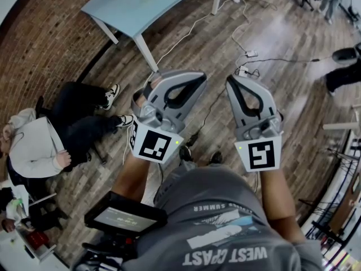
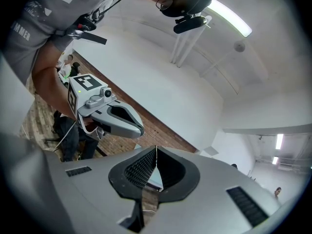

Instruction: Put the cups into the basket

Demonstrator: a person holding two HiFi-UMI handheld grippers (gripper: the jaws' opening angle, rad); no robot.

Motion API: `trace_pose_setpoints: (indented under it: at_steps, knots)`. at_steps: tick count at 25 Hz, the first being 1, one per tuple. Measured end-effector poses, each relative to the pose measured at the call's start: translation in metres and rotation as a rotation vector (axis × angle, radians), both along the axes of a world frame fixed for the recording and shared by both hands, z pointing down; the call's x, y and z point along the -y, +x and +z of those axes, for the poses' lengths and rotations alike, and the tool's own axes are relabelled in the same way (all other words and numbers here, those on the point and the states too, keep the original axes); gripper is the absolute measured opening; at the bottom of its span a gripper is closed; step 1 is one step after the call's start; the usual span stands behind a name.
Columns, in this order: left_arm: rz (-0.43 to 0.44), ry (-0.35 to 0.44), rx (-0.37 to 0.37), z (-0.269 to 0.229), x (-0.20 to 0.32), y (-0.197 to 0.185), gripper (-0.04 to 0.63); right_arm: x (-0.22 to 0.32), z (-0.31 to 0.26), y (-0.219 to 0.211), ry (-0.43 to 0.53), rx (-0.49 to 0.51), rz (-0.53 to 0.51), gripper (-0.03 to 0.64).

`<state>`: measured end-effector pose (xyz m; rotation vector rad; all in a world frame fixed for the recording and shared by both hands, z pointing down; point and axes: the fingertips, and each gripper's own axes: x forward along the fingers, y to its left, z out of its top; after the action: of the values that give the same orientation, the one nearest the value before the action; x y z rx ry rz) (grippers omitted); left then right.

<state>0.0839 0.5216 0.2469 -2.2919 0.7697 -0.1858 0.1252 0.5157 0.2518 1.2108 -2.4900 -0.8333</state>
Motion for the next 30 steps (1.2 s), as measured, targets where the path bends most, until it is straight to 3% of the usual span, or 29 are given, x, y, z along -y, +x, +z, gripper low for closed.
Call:
trace_pose_setpoints:
  at_steps: [4,11,18,30]
  knots:
    - [0.034,0.002,-0.047,0.001,0.0,-0.004,0.0,0.004,-0.003,-0.006,0.013,0.003,0.005,0.012]
    - [0.038,0.011,-0.027,-0.002,0.014,-0.027,0.0,0.015,-0.006,-0.022,0.017,-0.004,0.043,0.012]
    - [0.038,0.007,-0.055,-0.01,0.033,-0.024,0.0,0.026,-0.015,-0.017,0.022,-0.006,0.048,0.012]
    - [-0.043,0.002,-0.003,-0.006,0.13,0.004,0.0,0.128,-0.008,0.008,-0.01,0.057,-0.043,0.012]
